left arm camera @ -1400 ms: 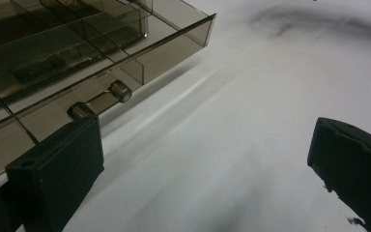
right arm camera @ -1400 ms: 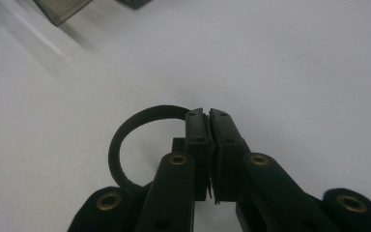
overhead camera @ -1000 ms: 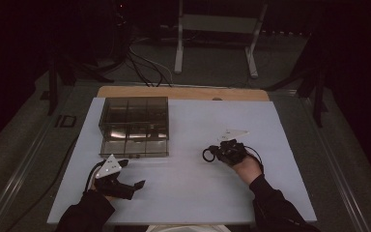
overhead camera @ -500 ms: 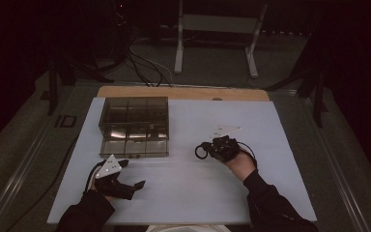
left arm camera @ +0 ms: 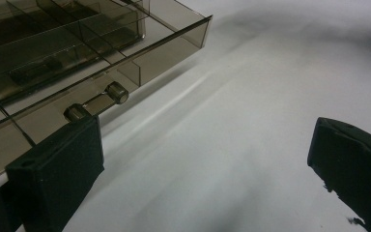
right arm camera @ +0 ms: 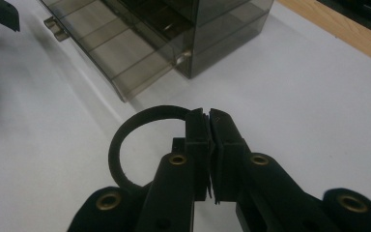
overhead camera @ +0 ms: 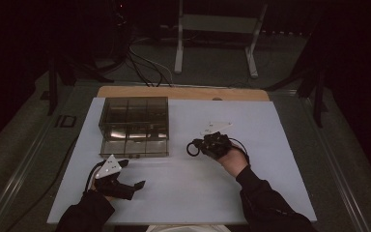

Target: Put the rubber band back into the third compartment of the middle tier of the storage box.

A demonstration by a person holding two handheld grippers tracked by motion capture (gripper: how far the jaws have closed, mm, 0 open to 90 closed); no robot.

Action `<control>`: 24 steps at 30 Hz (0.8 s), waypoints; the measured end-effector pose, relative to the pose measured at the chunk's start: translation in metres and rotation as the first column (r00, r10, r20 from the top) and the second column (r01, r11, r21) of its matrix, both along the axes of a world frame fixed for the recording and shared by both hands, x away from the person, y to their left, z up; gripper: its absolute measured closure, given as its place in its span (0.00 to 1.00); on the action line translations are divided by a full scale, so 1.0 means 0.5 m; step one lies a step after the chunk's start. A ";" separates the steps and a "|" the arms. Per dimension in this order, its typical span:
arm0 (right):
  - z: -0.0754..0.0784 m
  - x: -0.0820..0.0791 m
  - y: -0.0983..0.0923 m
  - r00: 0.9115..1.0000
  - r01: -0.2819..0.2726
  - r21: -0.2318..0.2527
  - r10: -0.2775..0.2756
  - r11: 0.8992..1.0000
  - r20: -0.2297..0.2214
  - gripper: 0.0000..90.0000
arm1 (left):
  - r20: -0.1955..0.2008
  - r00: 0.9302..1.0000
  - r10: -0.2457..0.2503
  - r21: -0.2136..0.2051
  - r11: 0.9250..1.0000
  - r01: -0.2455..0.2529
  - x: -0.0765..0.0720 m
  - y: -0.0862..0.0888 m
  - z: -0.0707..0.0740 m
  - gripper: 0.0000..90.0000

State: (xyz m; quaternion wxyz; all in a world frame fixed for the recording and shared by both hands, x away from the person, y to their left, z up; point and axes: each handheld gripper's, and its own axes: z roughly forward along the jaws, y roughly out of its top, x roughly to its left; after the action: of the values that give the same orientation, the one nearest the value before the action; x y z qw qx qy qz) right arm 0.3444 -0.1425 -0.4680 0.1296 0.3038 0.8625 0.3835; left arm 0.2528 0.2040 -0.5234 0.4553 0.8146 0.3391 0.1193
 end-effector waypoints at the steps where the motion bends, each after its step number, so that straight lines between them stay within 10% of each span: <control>1: 0.000 0.000 0.000 1.000 0.000 0.000 0.000 1.000 0.000 0.97 | 0.000 1.000 0.000 0.000 1.000 0.000 0.000 0.000 0.000 0.01; 24: 0.011 0.020 0.066 0.999 -0.050 0.014 0.050 0.999 0.005 0.97 | 0.000 1.000 -0.003 -0.001 1.000 0.003 0.000 0.001 0.000 0.01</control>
State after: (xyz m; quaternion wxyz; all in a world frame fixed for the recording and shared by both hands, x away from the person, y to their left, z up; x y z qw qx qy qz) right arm 0.3542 -0.1096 -0.4626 0.1200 0.2823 0.8667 0.3933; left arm 0.2526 0.2043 -0.5232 0.4560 0.8148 0.3378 0.1183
